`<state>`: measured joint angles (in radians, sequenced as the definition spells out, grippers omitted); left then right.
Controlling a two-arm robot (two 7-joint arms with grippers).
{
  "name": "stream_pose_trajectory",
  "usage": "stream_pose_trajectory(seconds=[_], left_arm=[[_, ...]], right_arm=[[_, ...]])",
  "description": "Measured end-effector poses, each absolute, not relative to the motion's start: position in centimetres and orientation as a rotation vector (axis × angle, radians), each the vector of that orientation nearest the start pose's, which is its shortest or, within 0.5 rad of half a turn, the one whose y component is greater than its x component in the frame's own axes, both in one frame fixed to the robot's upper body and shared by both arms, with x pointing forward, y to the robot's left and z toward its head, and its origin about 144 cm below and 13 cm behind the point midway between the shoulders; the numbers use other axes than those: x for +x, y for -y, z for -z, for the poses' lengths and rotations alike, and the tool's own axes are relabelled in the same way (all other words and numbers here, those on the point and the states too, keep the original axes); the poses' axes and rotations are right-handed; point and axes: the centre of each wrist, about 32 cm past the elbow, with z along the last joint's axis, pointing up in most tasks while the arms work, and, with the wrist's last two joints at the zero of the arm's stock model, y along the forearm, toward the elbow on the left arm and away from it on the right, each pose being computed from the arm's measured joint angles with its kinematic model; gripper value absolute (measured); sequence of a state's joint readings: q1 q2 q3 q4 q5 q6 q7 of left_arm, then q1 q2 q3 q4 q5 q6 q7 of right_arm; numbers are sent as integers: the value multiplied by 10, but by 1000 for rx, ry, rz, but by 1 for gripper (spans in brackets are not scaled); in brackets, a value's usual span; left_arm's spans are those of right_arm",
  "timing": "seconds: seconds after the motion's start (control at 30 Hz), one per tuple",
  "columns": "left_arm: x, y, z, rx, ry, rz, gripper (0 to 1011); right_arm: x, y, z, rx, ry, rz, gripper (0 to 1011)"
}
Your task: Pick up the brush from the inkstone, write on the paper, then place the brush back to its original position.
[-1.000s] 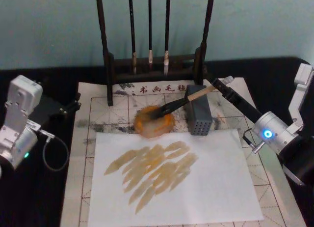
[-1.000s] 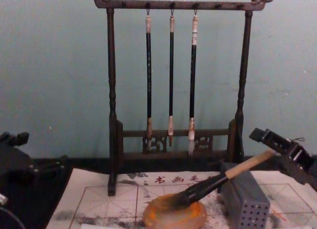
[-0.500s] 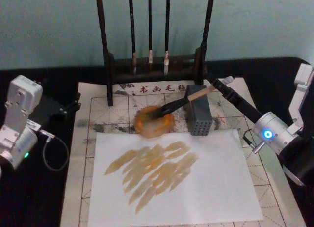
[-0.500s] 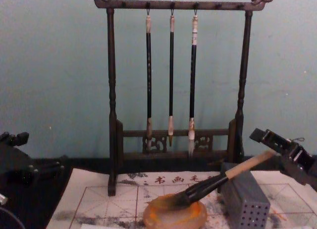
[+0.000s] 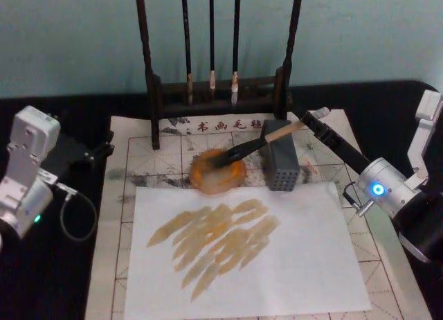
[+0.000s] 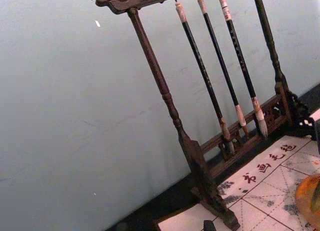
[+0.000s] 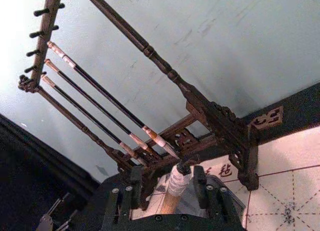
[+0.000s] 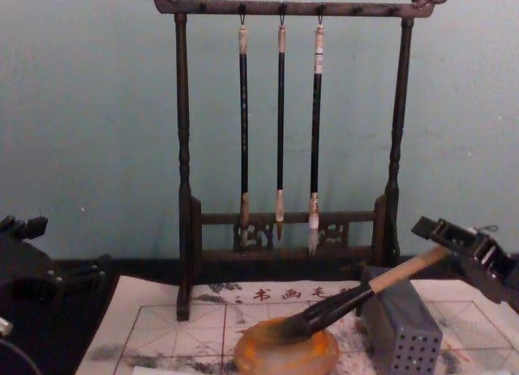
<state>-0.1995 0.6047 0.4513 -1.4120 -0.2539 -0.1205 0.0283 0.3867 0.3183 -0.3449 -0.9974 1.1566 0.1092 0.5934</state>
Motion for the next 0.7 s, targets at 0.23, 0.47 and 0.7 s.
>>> stream_pose_trajectory(seconds=[0.23, 0.47, 0.7], left_arm=[[489, -310, -1140, 304, 285, -1248, 1001], [489, -310, -1140, 304, 285, -1248, 1001], [489, -310, -1140, 304, 285, -1248, 1001]], right_arm=[[547, 286, -1097, 458, -706, 881, 469], [547, 286, -1097, 458, -706, 881, 229], [547, 286, -1097, 458, -706, 880, 182]])
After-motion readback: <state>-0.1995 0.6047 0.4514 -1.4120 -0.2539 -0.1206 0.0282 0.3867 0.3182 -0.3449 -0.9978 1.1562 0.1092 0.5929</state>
